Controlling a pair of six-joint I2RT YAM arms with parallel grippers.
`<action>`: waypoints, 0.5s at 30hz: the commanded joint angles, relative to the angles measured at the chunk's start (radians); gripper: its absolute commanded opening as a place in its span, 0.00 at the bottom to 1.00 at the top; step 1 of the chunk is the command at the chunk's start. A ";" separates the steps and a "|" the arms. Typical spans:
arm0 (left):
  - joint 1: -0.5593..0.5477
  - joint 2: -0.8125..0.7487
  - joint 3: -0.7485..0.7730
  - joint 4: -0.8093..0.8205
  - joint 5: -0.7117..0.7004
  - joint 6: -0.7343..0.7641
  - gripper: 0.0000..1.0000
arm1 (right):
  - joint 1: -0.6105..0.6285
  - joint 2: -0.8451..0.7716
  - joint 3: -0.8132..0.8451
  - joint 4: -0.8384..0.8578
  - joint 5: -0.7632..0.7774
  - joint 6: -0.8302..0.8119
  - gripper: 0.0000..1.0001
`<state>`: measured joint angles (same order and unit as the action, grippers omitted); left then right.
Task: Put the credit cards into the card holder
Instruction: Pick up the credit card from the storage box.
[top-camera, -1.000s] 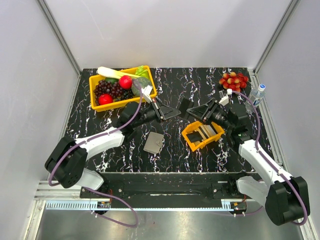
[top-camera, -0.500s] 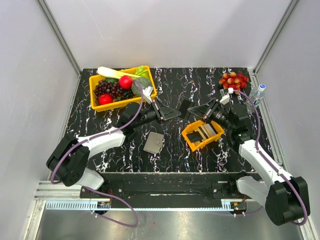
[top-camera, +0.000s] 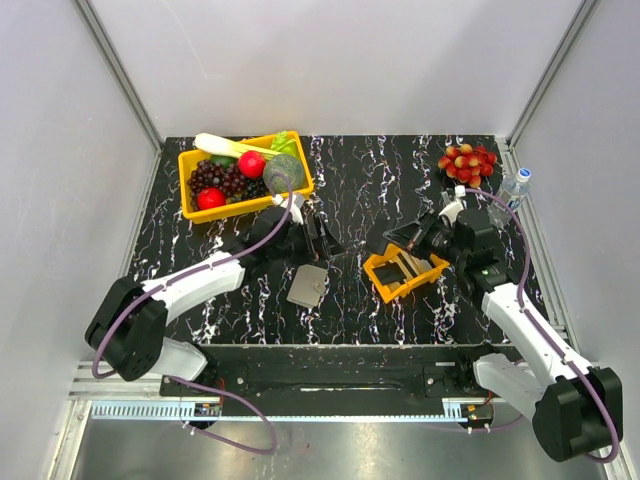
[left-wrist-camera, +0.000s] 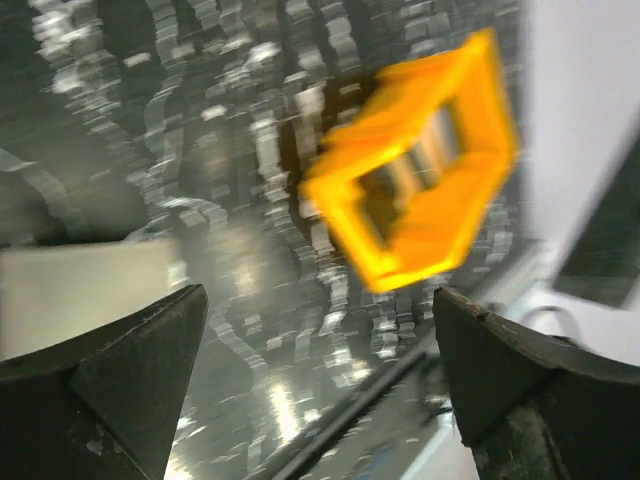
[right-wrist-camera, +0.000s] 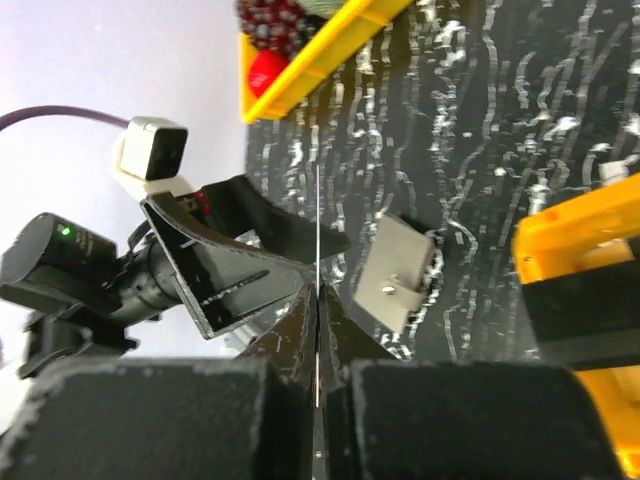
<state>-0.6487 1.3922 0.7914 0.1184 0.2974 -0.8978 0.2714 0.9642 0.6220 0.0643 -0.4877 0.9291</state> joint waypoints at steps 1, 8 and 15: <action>-0.018 0.027 0.066 -0.455 -0.266 0.261 0.99 | 0.035 0.036 0.080 -0.175 0.073 -0.139 0.02; -0.031 -0.011 0.046 -0.589 -0.503 0.218 0.99 | 0.274 0.227 0.176 -0.169 0.239 -0.130 0.00; -0.011 -0.119 0.014 -0.689 -0.606 0.146 0.99 | 0.451 0.516 0.329 -0.158 0.354 -0.104 0.00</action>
<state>-0.6743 1.3628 0.8173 -0.5056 -0.2024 -0.7158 0.6548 1.3750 0.8536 -0.1062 -0.2459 0.8192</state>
